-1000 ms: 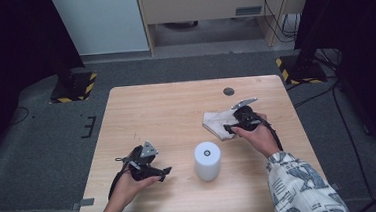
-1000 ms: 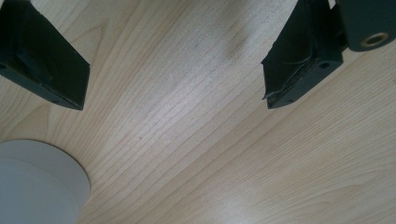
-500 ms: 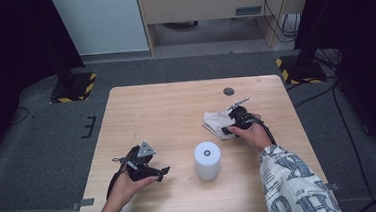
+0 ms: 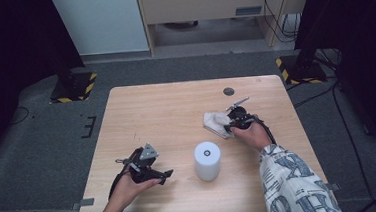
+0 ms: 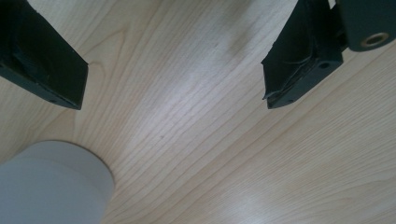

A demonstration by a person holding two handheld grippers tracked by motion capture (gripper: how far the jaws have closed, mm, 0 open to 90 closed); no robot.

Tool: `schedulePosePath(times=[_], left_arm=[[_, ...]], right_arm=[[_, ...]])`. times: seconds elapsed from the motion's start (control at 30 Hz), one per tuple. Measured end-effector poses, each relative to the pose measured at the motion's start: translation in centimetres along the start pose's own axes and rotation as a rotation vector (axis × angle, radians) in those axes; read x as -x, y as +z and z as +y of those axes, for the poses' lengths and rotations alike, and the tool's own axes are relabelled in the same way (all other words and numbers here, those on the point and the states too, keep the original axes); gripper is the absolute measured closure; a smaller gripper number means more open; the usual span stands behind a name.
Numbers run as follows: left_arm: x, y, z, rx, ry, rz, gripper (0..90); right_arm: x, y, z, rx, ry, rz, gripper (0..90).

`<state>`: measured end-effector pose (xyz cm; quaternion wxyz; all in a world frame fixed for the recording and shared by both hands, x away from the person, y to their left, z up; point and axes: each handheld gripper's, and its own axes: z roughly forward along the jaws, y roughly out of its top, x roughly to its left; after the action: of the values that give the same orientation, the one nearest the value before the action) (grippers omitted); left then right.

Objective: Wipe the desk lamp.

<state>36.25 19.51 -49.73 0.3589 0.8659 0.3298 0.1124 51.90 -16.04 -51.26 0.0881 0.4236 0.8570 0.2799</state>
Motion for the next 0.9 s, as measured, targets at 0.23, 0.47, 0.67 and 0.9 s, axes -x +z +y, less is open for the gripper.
schedulePosePath(times=[0.23,0.47,0.67,0.9], left_arm=[[1.5,0.3,0.8,0.011,0.029,-0.021,6.0],[3.1,0.7,1.8,0.049,0.037,-0.045,6.1],[4.7,0.8,2.5,0.072,0.066,-0.052,6.1],[6.1,0.8,3.2,0.111,0.059,-0.065,7.1]], right_arm=[[-0.4,-2.1,0.3,0.044,-0.016,0.043,83.6],[-2.3,-6.9,0.8,0.119,-0.062,0.099,83.9],[-4.5,-9.5,0.8,0.169,-0.125,0.117,83.9],[-7.3,-11.9,1.6,0.229,-0.187,0.148,83.8]])
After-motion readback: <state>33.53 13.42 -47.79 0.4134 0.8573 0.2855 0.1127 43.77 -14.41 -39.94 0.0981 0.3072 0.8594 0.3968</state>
